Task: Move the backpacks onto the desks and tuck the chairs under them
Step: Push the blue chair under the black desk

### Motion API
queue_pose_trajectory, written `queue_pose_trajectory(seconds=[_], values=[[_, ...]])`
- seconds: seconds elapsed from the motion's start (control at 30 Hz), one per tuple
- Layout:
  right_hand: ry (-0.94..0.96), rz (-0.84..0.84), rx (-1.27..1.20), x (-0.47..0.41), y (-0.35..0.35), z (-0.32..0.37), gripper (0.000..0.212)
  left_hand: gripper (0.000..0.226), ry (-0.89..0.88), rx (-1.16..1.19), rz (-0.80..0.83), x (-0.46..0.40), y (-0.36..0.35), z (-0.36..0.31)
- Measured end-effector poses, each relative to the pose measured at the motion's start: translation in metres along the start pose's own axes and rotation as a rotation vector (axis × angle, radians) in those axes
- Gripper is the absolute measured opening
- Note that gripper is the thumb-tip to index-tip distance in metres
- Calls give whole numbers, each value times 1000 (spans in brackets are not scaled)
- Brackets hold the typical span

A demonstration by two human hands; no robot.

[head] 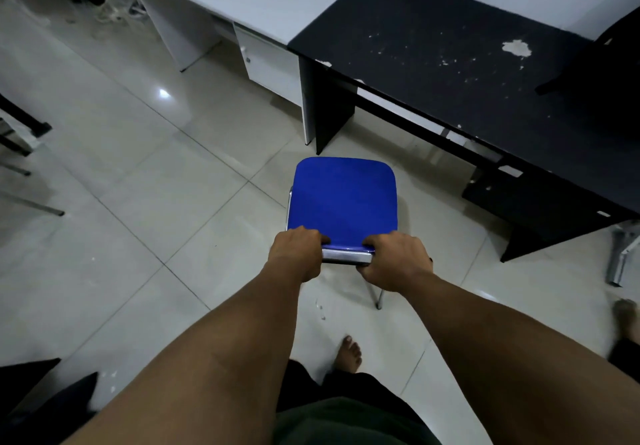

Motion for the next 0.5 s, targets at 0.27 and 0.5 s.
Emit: queue_pose_trajectory(seconds=[0.27, 0.5], values=[[-67, 4, -33, -41, 18, -11, 37, 57, -39, -63, -5, -58, 28, 5], [-163, -6, -43, -72, 30, -25, 38, 55, -147, -89, 2, -110, 49, 3]])
Point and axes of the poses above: each hand's wrist, its own x-axis away from the middle knuckle, its own y-axis out of the back of the hand, z = x × y, the point moved 1 cm from there along -x, towards the middle knuckle, and after that the axes turned 11 degrees about y, right-handed, at the moved point
